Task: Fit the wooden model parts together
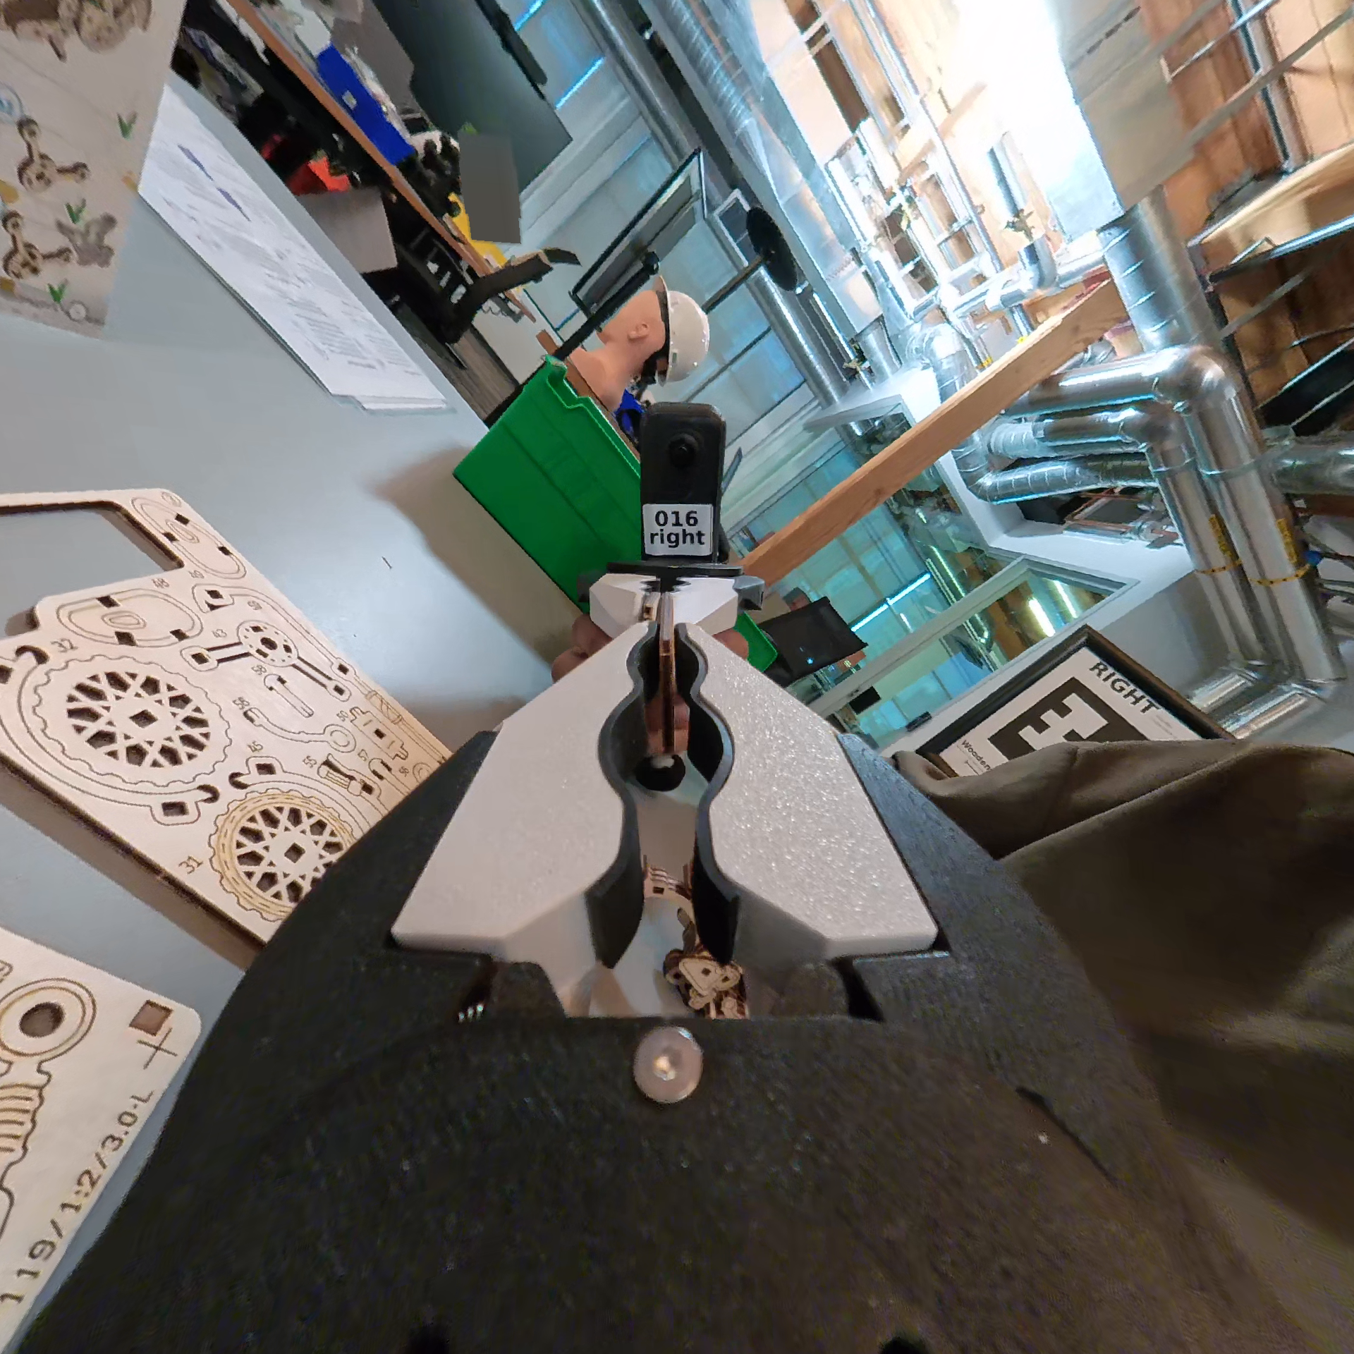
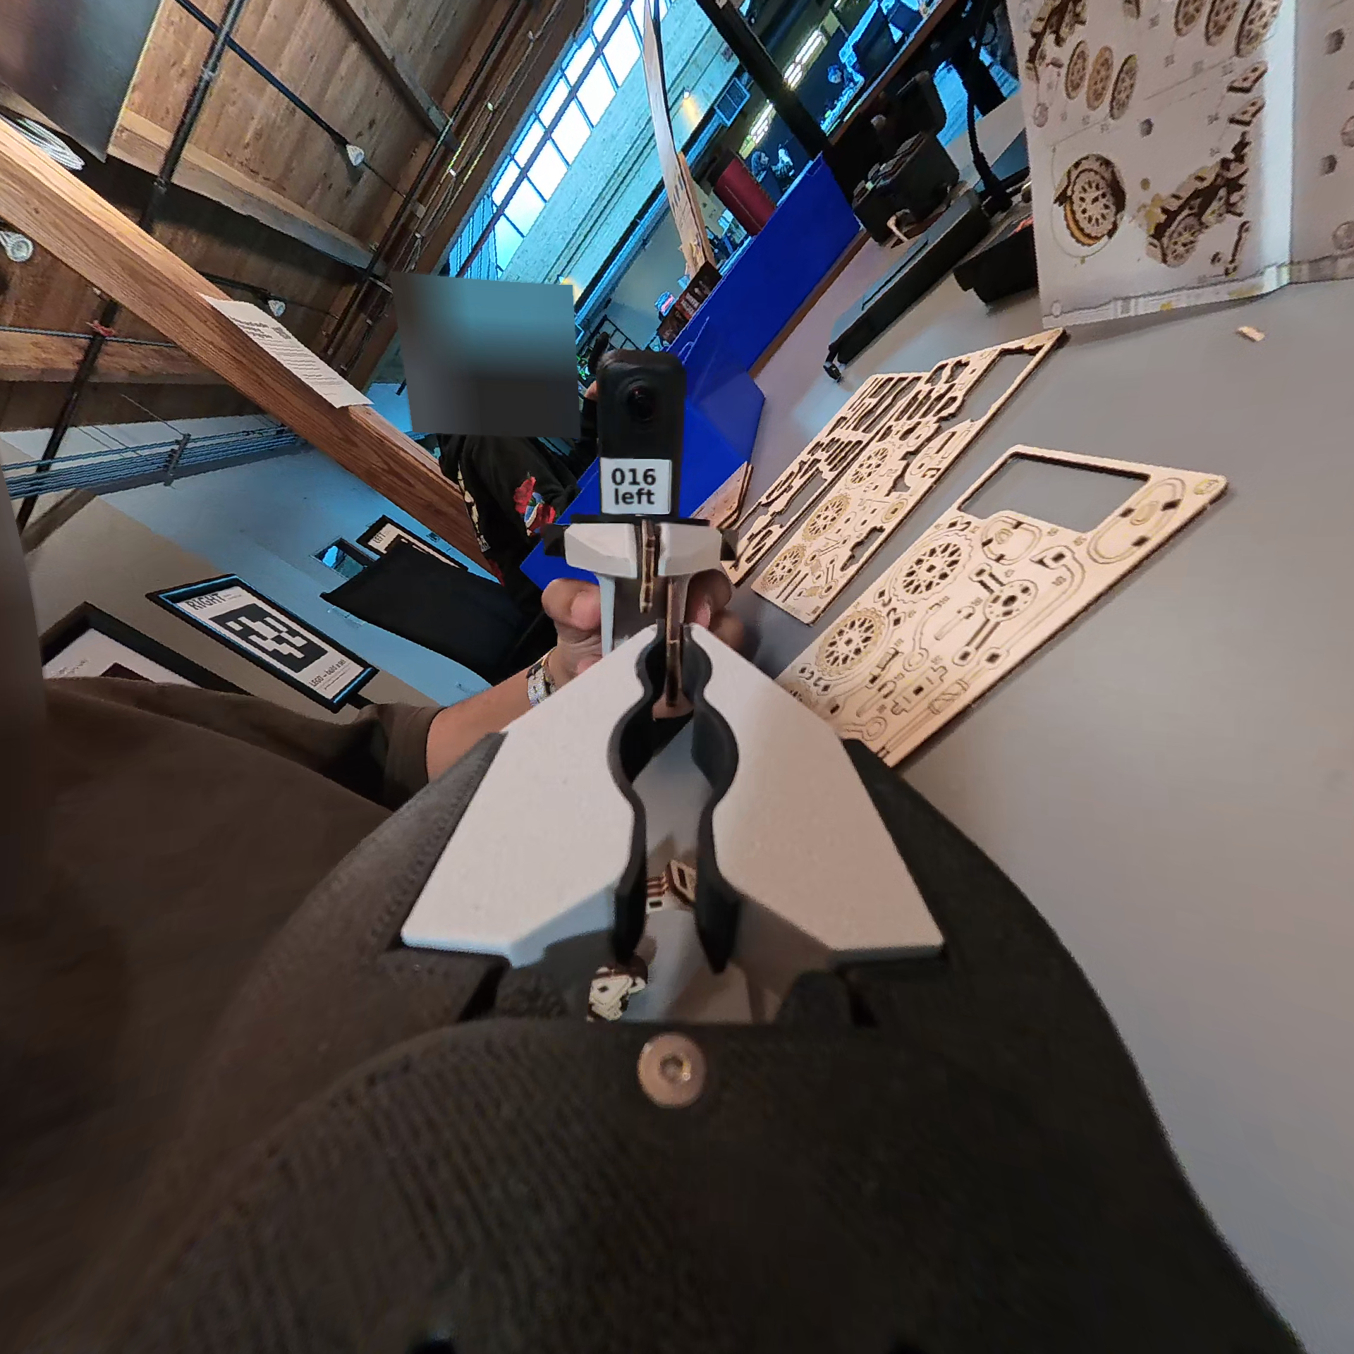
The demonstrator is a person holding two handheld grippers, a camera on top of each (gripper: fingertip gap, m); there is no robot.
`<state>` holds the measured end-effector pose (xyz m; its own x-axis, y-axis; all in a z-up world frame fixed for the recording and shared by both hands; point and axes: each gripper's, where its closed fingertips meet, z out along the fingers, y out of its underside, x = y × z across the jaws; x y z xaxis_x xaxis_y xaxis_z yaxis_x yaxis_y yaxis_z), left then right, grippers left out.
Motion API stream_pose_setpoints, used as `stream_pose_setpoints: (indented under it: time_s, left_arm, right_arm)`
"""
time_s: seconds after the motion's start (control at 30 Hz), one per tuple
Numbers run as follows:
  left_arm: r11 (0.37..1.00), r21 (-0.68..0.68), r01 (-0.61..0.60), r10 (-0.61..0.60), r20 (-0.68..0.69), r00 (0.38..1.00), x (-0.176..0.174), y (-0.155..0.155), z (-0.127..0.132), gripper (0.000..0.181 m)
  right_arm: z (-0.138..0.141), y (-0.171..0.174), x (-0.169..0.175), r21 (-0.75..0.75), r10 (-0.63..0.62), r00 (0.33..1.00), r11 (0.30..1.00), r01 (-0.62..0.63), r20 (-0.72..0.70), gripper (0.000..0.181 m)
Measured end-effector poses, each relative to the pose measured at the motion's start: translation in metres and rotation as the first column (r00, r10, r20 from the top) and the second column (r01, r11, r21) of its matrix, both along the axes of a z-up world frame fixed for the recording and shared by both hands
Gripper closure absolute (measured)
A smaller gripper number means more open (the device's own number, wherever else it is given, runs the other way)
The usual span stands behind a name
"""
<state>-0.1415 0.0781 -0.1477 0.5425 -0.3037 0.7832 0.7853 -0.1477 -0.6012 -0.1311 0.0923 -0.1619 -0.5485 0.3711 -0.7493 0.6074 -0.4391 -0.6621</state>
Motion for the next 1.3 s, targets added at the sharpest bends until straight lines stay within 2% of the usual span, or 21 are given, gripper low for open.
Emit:
stream_pose_setpoints:
  time_s: [0.43, 0.67, 0.77, 0.9, 1.03, 1.2, 1.3]
  left_arm:
    - [0.992, 0.032, -0.121, 0.123, -0.062, 0.99, -0.011, -0.025, 0.012, 0.181]
    - [0.968, 0.03, -0.25, 0.252, -0.097, 0.963, -0.023, -0.072, 0.012, 0.181]
    - [0.93, 0.073, -0.361, 0.366, -0.081, 0.927, -0.036, -0.104, 0.025, 0.181]
    - [0.867, 0.086, -0.491, 0.498, -0.098, 0.862, -0.047, -0.148, 0.031, 0.181]
    - [0.752, 0.136, -0.645, 0.659, -0.109, 0.745, -0.057, -0.195, 0.043, 0.181]
    - [0.687, 0.18, -0.704, 0.726, -0.143, 0.673, -0.057, -0.225, 0.056, 0.181]
    - [0.691, 0.205, -0.693, 0.722, -0.133, 0.68, -0.055, -0.225, 0.061, 0.181]
  right_arm:
    - [0.014, -0.013, -0.008, 0.029, -0.007, 0.997, 1.0, 0.009, -0.073, 0.181]
    - [0.032, -0.035, -0.032, 0.052, 0.015, 0.992, 0.999, -0.009, -0.125, 0.181]
    - [0.049, -0.056, -0.04, 0.065, 0.064, 0.982, 0.996, -0.053, -0.177, 0.181]
    - [0.063, -0.09, -0.043, 0.084, 0.165, 0.96, 0.985, -0.15, -0.225, 0.181]
    - [0.071, -0.115, -0.034, 0.084, 0.253, 0.94, 0.967, -0.24, -0.23, 0.181]
    - [0.079, -0.121, -0.026, 0.098, 0.254, 0.929, 0.967, -0.236, -0.271, 0.181]
    - [0.092, -0.121, -0.021, 0.085, 0.247, 0.918, 0.969, -0.232, -0.31, 0.181]
